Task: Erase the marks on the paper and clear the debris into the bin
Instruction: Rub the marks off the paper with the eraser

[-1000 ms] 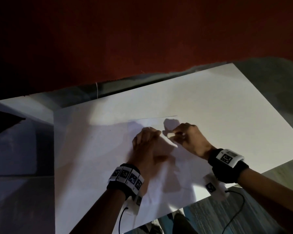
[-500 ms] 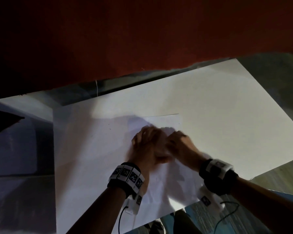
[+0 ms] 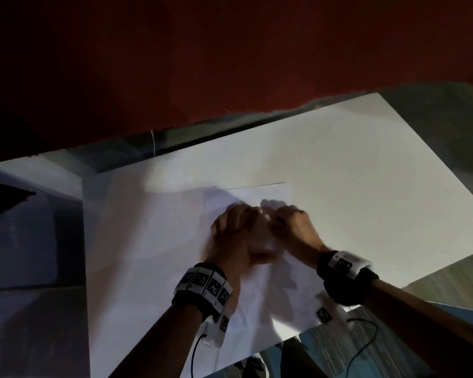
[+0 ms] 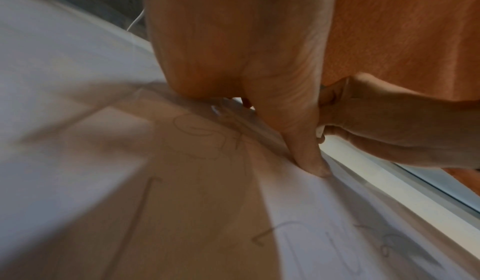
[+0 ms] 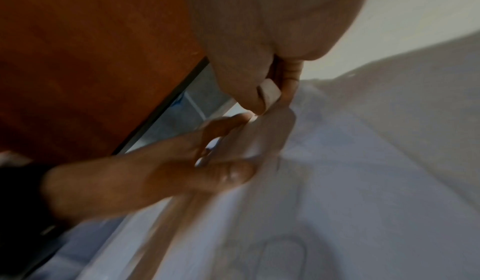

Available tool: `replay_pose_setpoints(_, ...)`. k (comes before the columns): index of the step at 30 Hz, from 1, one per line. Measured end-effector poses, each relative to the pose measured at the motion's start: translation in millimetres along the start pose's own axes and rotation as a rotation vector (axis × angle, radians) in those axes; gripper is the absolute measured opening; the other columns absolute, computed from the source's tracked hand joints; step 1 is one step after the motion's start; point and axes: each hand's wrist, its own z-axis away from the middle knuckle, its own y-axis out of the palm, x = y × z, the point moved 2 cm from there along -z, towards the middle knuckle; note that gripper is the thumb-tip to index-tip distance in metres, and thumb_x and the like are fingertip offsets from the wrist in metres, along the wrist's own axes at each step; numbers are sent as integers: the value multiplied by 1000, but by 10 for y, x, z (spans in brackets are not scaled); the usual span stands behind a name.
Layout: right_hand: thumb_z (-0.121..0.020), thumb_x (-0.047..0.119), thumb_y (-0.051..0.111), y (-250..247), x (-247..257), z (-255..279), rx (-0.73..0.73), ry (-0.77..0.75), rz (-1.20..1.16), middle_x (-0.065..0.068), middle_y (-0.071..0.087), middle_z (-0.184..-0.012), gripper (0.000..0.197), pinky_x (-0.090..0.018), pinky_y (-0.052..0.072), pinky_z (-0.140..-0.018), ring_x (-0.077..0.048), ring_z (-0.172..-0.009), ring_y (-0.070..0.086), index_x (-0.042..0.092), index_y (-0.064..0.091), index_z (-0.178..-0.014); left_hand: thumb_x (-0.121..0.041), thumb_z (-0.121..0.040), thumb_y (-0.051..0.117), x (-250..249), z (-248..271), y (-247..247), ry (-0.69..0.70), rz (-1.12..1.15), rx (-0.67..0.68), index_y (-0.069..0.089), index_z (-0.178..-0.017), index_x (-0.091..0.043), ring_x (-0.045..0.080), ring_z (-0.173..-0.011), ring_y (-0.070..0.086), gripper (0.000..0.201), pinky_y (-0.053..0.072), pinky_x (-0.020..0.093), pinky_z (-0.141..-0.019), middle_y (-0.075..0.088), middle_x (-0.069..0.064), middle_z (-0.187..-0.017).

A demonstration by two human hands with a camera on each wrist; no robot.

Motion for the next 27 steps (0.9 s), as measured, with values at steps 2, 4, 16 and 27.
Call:
replay_pose_setpoints(2, -86, 11, 64, 71, 68, 104, 90, -94, 26, -1, 58, -73, 14, -32, 37, -64, -19, -73, 51, 14, 61, -72, -64, -60, 82, 34, 17, -24, 23, 24, 18, 30, -135, -50, 9, -114, 37, 92, 28, 26, -91, 35, -19, -123)
replay_pose_setpoints(4, -85, 10, 64, -53, 13, -12, 26, -70, 12, -1, 60, -76, 8, -29, 36, -65, -15, -72, 50, 12, 61, -78, -67, -64, 82, 121, 44, 19, 110, 55, -52, 19, -148, -53, 11, -132, 26, 106, 22, 27, -102, 25, -17, -144)
replay_pose_setpoints(16, -86, 14, 61, -11, 16, 103, 45, -35, -8, 2, 63, -79, 8, -29, 40, -66, -14, -73, 54, 12, 65, -79, -63, -61, 80, 84, 14, -2, 72, 25, -43, 20, -150, -47, 23, -139, 34, 108, 30, 35, -105, 33, -8, -152)
replay_pose_setpoints(27, -88, 13, 63, 6, -116, 180, 71, -42, -2, -3, 67, -100, 12, -32, 44, -80, -23, -93, 59, 14, 68, -99, -71, -68, 77, 95, 51, -46, 128, -46, -9, 0, -159, -46, 20, -156, -1, 123, 11, 44, -123, -4, -16, -167)
